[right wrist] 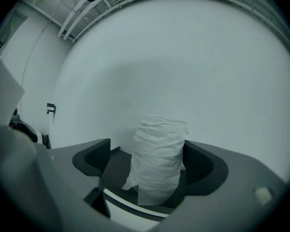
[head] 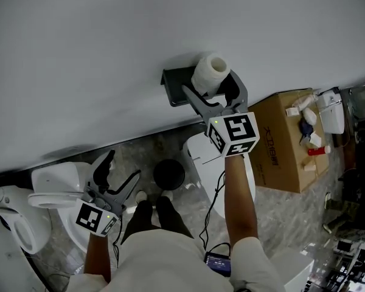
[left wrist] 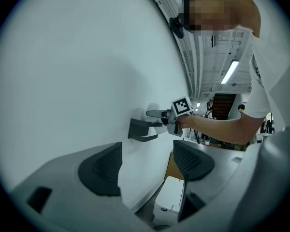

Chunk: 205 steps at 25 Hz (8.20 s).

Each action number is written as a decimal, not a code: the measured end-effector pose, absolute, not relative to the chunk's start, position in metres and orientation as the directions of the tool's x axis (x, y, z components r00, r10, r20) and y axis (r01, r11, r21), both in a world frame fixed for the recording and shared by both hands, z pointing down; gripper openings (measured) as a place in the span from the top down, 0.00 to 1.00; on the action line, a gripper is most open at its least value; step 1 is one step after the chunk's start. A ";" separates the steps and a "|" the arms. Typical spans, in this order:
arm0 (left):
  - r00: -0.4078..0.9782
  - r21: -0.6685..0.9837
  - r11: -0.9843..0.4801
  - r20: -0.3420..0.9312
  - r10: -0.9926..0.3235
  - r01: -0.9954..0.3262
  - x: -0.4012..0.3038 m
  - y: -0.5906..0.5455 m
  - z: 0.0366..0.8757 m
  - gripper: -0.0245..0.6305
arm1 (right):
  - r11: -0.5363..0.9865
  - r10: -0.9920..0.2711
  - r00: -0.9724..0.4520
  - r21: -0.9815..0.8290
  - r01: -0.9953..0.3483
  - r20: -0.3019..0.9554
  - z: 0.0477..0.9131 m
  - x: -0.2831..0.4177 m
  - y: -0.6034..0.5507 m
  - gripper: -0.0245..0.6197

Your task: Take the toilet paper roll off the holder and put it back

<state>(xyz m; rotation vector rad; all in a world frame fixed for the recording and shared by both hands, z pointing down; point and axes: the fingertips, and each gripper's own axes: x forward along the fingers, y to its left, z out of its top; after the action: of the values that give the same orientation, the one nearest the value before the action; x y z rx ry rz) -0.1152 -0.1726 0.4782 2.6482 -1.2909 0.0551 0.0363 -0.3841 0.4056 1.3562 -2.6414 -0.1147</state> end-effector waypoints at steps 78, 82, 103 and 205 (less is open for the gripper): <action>0.713 0.096 -0.708 0.047 -0.699 -0.700 -0.058 -0.168 0.431 0.49 | 0.538 -0.842 -0.535 0.155 -0.829 0.064 0.331 0.086 -0.160 0.52; 0.717 0.098 -0.711 0.051 -0.695 -0.696 -0.053 -0.161 0.432 0.49 | 0.546 -0.835 -0.548 0.185 -0.817 0.047 0.323 0.082 -0.165 0.52; 0.692 0.091 -0.686 0.062 -0.719 -0.721 -0.059 -0.161 0.433 0.49 | 0.542 -0.836 -0.546 0.237 -0.806 0.055 0.327 0.056 -0.284 0.52; 0.740 0.032 -0.739 0.021 -0.672 -0.673 -0.045 -0.115 0.408 0.96 | 0.683 -0.726 -0.683 0.024 -0.730 -0.085 0.344 0.053 -0.124 0.95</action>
<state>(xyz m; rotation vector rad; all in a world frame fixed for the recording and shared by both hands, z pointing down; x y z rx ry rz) -0.0448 -0.1150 0.4076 2.8957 -1.1193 0.0122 0.0533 -0.1242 0.3444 1.2747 -2.9442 -0.0899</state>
